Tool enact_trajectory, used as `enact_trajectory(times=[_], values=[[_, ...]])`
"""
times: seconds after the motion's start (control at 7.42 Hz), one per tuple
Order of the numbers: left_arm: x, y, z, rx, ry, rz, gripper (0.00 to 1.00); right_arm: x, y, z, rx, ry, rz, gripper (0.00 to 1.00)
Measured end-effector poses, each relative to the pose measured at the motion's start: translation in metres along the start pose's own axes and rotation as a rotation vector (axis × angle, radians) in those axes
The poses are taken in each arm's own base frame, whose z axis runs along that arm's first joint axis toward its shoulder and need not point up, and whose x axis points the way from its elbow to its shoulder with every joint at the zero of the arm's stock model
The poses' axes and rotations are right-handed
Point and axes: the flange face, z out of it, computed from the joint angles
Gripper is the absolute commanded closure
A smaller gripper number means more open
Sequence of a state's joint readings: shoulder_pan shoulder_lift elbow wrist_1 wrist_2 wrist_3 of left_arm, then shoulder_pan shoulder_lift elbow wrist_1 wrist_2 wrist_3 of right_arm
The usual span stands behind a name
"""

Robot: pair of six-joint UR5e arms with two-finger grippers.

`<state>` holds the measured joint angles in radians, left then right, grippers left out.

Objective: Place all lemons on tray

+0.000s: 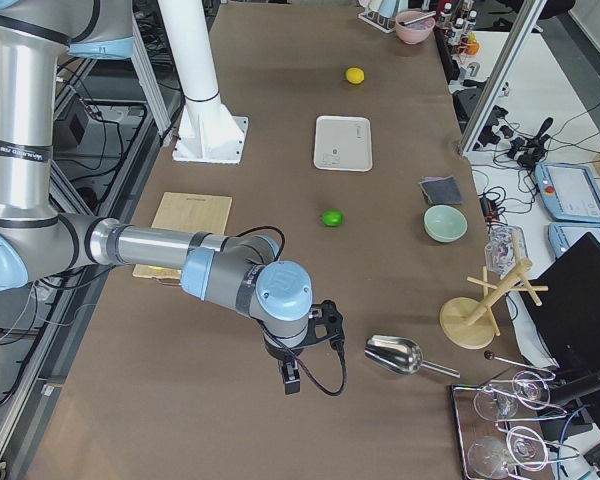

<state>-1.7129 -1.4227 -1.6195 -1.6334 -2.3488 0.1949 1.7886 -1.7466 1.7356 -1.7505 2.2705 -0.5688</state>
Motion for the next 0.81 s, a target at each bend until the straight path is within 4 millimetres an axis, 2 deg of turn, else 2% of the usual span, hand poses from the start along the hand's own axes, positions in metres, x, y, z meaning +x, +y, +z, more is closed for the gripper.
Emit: enact_trajectory(times=[0.4, 0.81], values=[[0.008, 0.024, -0.004, 0.015, 0.021, 0.010, 0.02, 0.000, 0.003, 0.001, 0.016, 0.003, -0.008, 0.00], [0.005, 0.028, 0.005, 0.004, 0.034, 0.003, 0.02, 0.004, 0.023, 0.006, 0.050, -0.024, 0.012, 0.00]])
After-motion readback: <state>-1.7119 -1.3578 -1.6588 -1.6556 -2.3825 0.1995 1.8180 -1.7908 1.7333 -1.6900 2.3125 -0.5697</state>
